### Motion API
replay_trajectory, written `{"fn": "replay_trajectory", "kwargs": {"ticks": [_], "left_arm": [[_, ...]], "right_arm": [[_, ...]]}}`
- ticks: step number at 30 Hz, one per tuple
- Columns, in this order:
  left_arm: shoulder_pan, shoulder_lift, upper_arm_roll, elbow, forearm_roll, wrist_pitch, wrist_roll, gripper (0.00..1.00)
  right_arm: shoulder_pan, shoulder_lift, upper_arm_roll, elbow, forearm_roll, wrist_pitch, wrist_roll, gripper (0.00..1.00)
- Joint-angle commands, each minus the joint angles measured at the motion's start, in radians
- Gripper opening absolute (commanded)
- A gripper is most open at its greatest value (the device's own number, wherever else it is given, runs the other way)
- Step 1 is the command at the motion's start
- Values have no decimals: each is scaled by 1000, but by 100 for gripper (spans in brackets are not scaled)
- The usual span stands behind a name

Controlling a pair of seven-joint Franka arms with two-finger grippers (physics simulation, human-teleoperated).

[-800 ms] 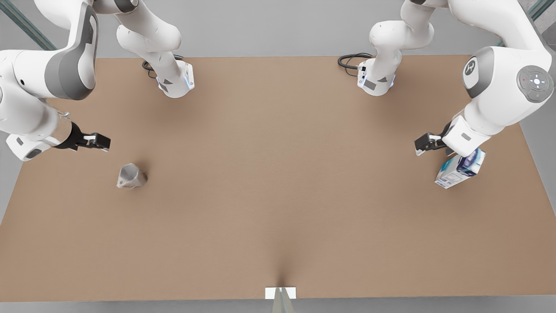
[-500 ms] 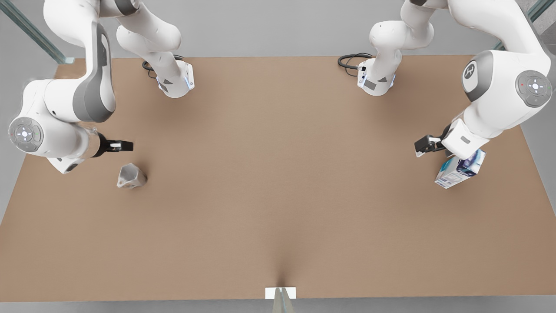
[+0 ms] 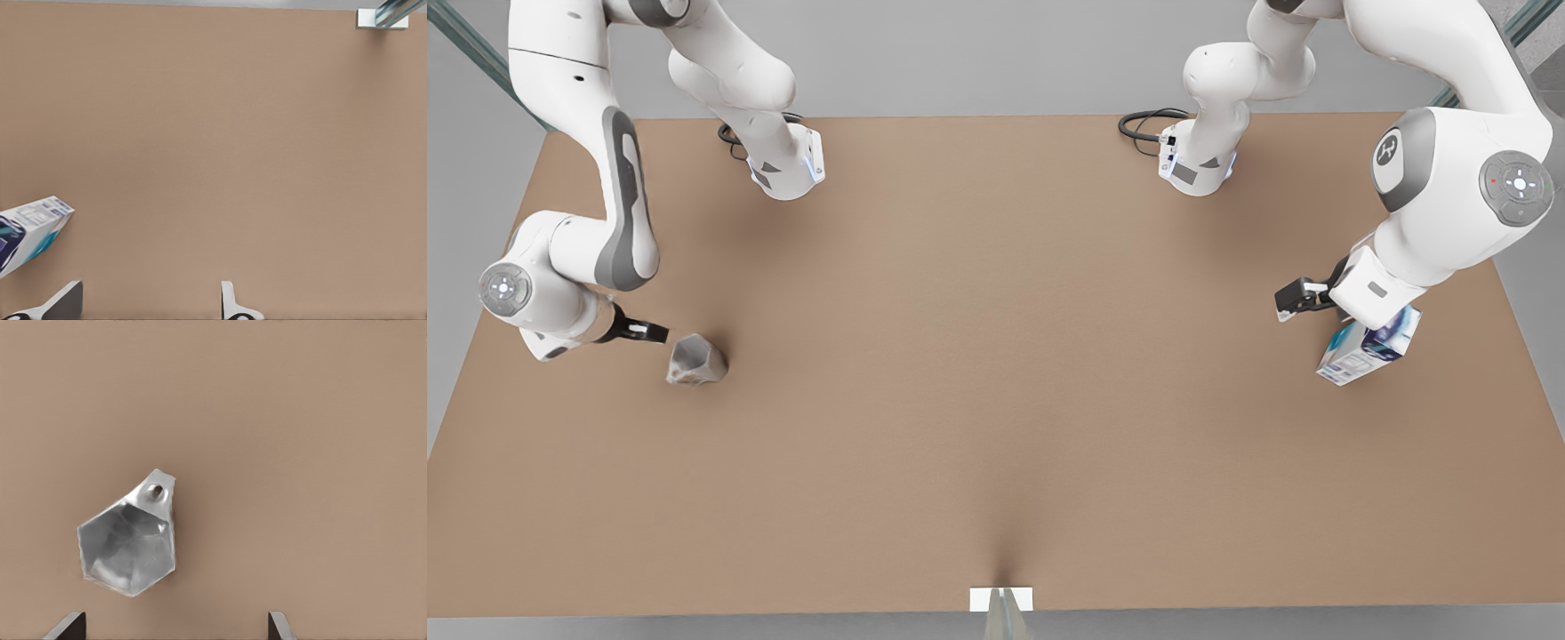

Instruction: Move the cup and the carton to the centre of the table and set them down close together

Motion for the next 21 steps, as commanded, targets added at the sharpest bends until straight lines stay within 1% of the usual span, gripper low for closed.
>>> {"fn": "replay_trajectory", "kwargs": {"ticks": [1,7,10,18,21], "left_arm": [[0,0,0,0,0,0,0,100],[3,0,0,0,0,-8,0,100],[3,0,-2,0,0,-9,0,100],[3,-2,-2,0,0,-16,0,100],[3,-2,-2,0,0,-17,0,100]], "right_arm": [[-3,5,0,-1,1,3,2,100],[2,107,2,-30,8,150,-6,100],[-1,137,2,-28,8,179,0,100],[-3,140,2,-31,13,162,8,100],[11,117,2,-76,31,148,14,100]]}}
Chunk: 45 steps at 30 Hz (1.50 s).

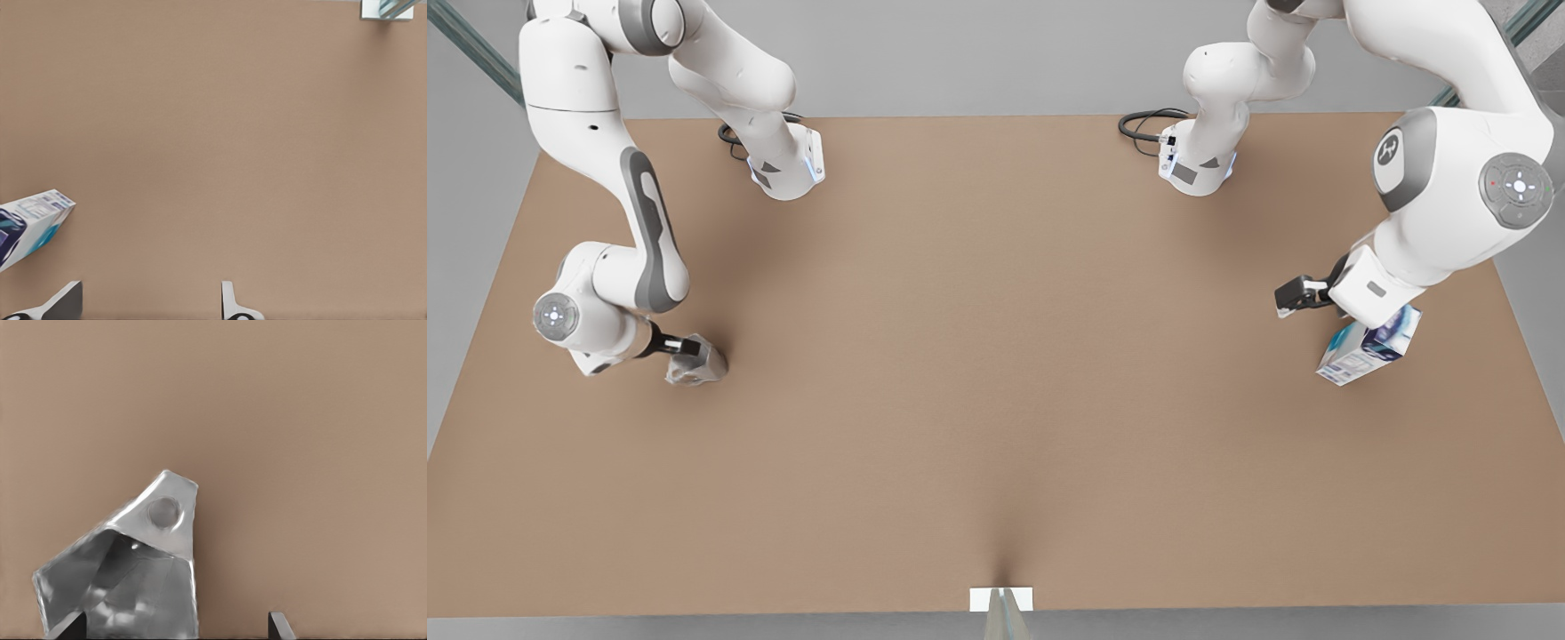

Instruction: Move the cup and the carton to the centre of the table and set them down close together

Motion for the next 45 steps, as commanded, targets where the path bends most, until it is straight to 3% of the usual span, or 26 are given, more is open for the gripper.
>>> {"fn": "replay_trajectory", "kwargs": {"ticks": [1,21,22,24,26,27,30,41,45], "left_arm": [[0,-1,0,0,0,0,0,100],[0,1,0,0,0,-8,-2,100],[0,1,0,0,0,-8,-2,100],[0,1,0,0,0,-8,-2,100],[0,1,0,0,0,-8,-2,100],[-2,1,0,0,0,-8,-2,100],[0,4,0,0,0,-8,-2,100],[9,9,0,0,2,-8,3,100],[101,33,1,0,3,-2,265,100]], "right_arm": [[-1,-4,0,-7,0,0,0,100],[-32,90,0,-9,0,124,-3,100],[-30,90,0,-9,0,124,-1,94],[-28,90,0,-5,0,124,0,57],[-27,93,0,-5,0,124,9,31],[-19,94,0,-5,0,123,38,27],[-18,96,2,-5,0,121,37,21],[-18,94,2,4,-1,118,14,21],[-13,94,2,7,-1,120,0,21]]}}
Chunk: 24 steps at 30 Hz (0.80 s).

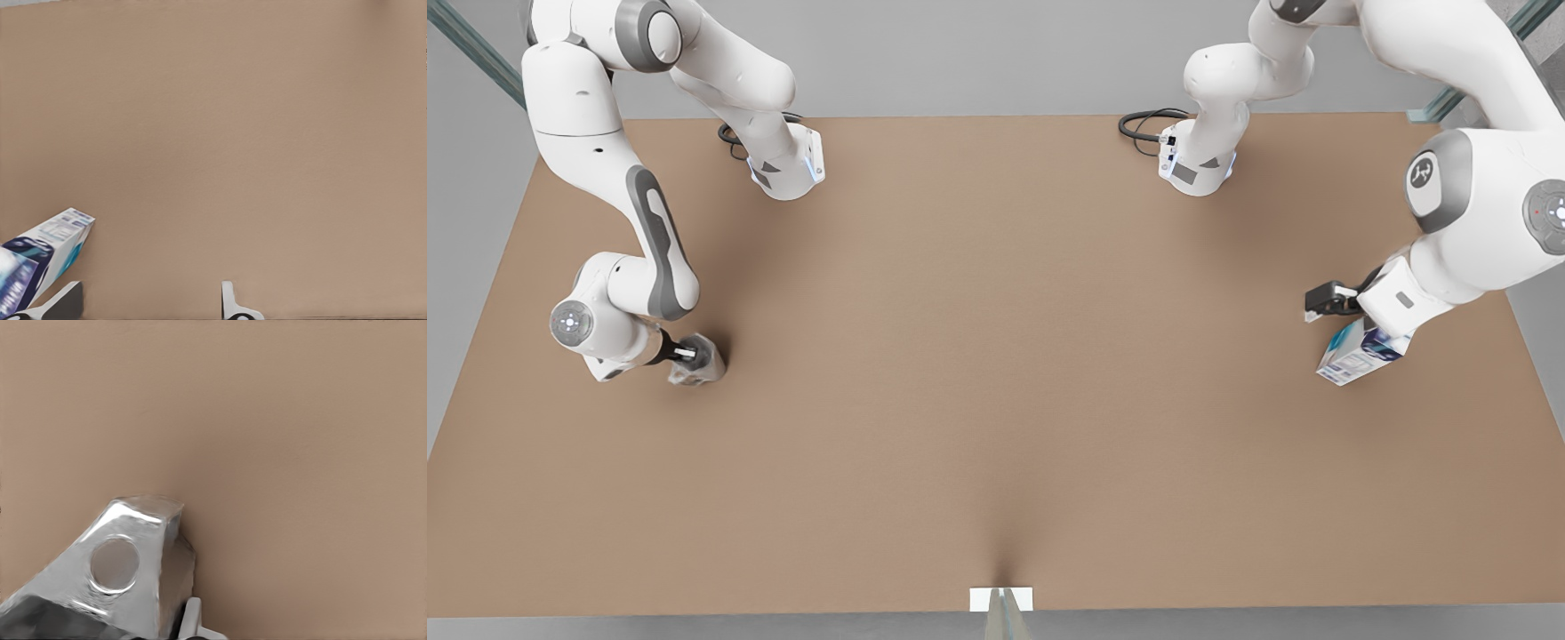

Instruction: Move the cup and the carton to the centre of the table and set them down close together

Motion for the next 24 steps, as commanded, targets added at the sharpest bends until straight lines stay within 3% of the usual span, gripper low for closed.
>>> {"fn": "replay_trajectory", "kwargs": {"ticks": [1,7,11,15,22,24], "left_arm": [[33,0,0,0,0,0,39,100],[167,106,8,-2,28,69,131,100],[181,100,95,-181,29,264,411,100],[185,103,143,-264,31,325,568,100],[190,112,160,-321,66,316,633,100],[190,118,158,-321,78,321,654,100]], "right_arm": [[1,0,0,7,-11,-6,-1,21],[0,-90,104,134,-9,-256,-15,21],[55,-93,213,254,12,-377,16,21],[303,-34,211,377,14,-379,230,21],[477,226,201,656,5,-373,474,21],[579,330,132,797,6,-369,504,21]]}}
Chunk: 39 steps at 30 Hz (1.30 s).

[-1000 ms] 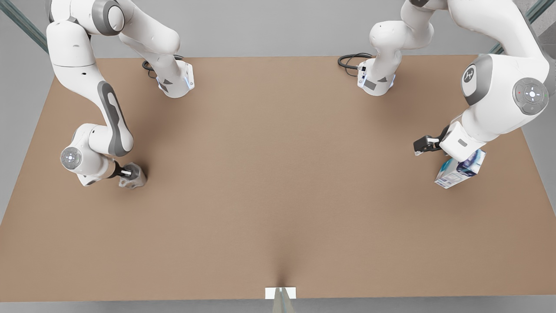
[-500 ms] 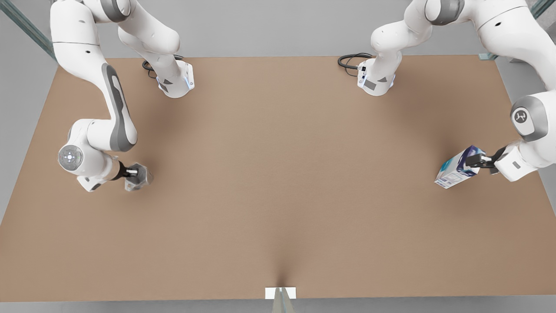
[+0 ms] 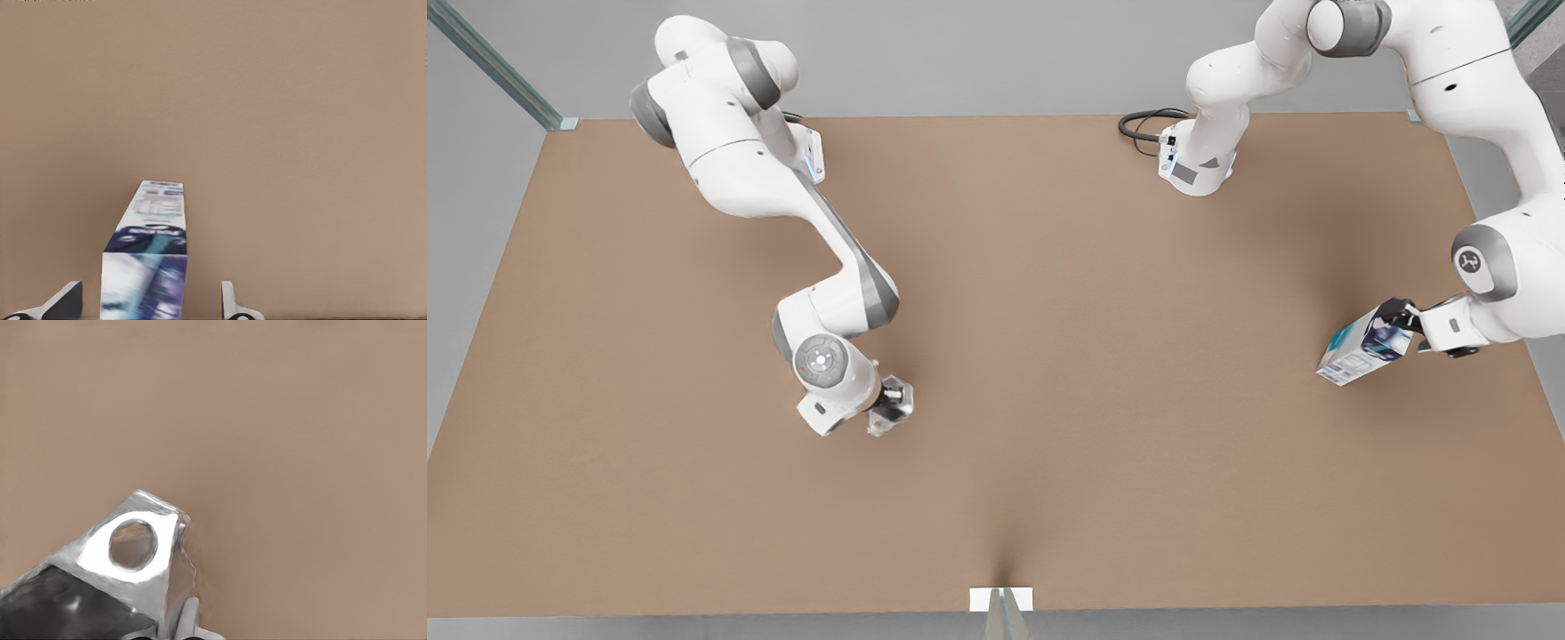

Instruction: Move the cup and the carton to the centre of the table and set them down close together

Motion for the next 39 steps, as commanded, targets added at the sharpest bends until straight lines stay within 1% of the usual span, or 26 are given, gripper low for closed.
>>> {"fn": "replay_trajectory", "kwargs": {"ticks": [1,2,3,5,7,10,13,20,25,30,31,32,33,34,35,36,37,38,39], "left_arm": [[0,2,0,0,28,2,0,100],[0,0,2,2,37,16,0,100],[0,3,0,0,37,42,0,100],[-1,23,2,0,42,64,-1,100],[0,29,0,-18,40,62,-6,100],[2,31,2,-29,42,58,-4,100],[2,37,2,-29,99,58,29,100],[2,66,15,-40,99,55,26,100],[2,68,29,-52,99,45,28,100],[2,86,37,-61,99,45,28,100],[2,86,37,-61,99,45,28,100],[2,86,37,-61,99,45,28,100],[0,84,37,-61,99,45,28,100],[-1,84,38,-61,99,44,28,100],[-1,84,38,-61,99,41,28,100],[-1,84,41,-61,99,39,28,91],[-3,84,43,-61,99,38,19,70],[-5,84,43,-61,99,33,19,66],[-5,84,43,-61,99,32,17,65]], "right_arm": [[18,21,-19,27,-5,-2,-6,21],[44,73,-33,98,-5,-2,-6,21],[61,96,-36,125,-5,-2,-2,21],[96,188,-48,239,-5,-2,3,21],[117,235,-47,292,-2,4,18,21],[128,265,-47,320,18,6,27,21],[157,324,-59,386,18,19,43,21],[170,346,-60,404,23,32,50,21],[170,346,-64,395,23,72,52,21],[183,378,-62,392,23,110,83,21],[183,378,-62,392,23,110,86,23],[185,378,-64,391,23,110,112,36],[185,378,-64,391,20,110,109,62],[185,378,-67,391,20,110,106,73],[185,378,-67,391,18,110,107,85],[185,378,-65,391,18,110,104,100],[185,378,-67,391,17,110,101,100],[185,378,-65,391,17,110,101,100],[185,378,-65,391,17,110,99,100]]}}
